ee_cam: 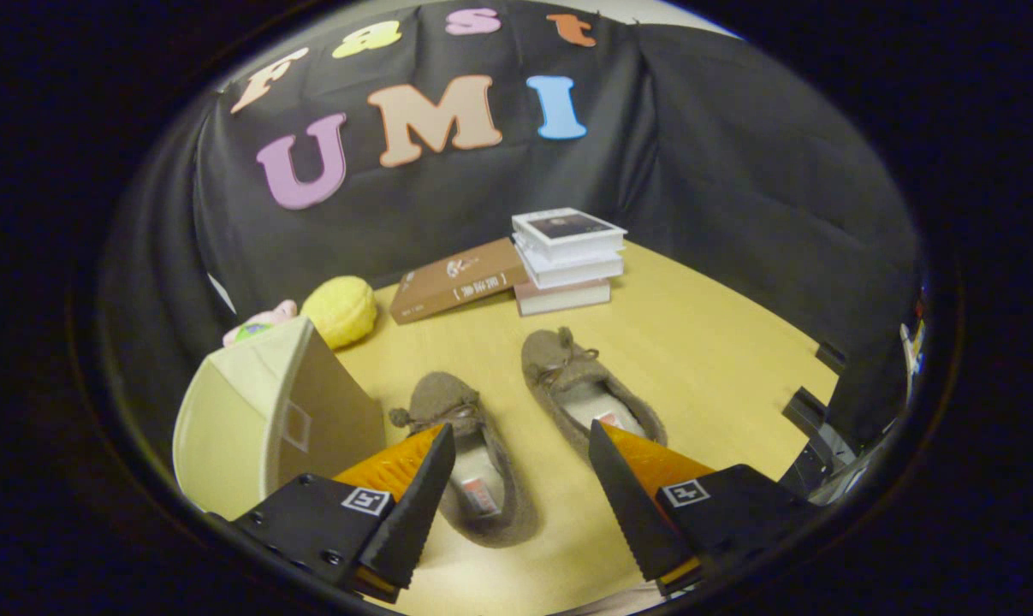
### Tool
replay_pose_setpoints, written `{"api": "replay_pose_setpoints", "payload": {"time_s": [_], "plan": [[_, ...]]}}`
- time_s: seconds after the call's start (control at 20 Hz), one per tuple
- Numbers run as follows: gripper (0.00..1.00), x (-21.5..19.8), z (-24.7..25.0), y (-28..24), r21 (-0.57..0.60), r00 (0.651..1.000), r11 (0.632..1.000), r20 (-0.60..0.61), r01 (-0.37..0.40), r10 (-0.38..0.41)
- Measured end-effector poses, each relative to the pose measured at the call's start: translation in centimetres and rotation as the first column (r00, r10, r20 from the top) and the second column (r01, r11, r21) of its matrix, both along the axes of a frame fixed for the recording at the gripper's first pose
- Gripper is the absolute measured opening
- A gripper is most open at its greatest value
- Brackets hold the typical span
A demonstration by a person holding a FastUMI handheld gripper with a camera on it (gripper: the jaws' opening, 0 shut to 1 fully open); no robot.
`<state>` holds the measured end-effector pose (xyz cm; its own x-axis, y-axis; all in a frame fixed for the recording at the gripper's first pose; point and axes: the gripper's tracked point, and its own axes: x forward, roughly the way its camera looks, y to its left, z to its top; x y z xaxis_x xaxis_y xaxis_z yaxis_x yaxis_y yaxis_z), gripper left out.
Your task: Open the storage box then place both shoes into the box .Put the left shoe in first, then the right shoe, with the right side of both shoes facing outward in a uniform manner.
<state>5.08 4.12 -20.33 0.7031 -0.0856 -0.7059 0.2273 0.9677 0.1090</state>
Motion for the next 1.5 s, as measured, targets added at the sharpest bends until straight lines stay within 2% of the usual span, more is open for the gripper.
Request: {"api": "replay_pose_setpoints", "payload": {"time_s": [0.25,0.35,0.7,0.85,0.95,1.15,1.3,1.45,1.5], "plan": [[0.99,-1.1,-4.6,0.0,-0.077,0.974,0.99,-0.203,-0.12,0.102],[0.98,-1.3,-5.5,0.7,-0.073,0.961,0.985,-0.241,-0.156,0.134],[0.59,-0.4,-7.1,1.1,-0.014,0.941,0.988,-0.309,-0.152,0.141],[0.42,-0.2,-7.7,2.2,0.053,0.925,0.987,-0.345,-0.15,0.159],[0.31,-0.4,-7.6,2.2,0.071,0.918,0.99,-0.371,-0.12,0.138],[0.31,-0.8,-8.2,2.4,0.166,0.908,0.986,-0.413,0.004,0.066],[0.31,-0.5,-8.4,2.3,0.244,0.897,0.969,-0.436,0.04,0.073],[0.21,-0.5,-8.3,2.6,0.307,0.901,0.95,-0.426,0.062,0.079],[0.18,-0.2,-8.5,2.3,0.321,0.907,0.943,-0.416,0.087,0.058]]}}
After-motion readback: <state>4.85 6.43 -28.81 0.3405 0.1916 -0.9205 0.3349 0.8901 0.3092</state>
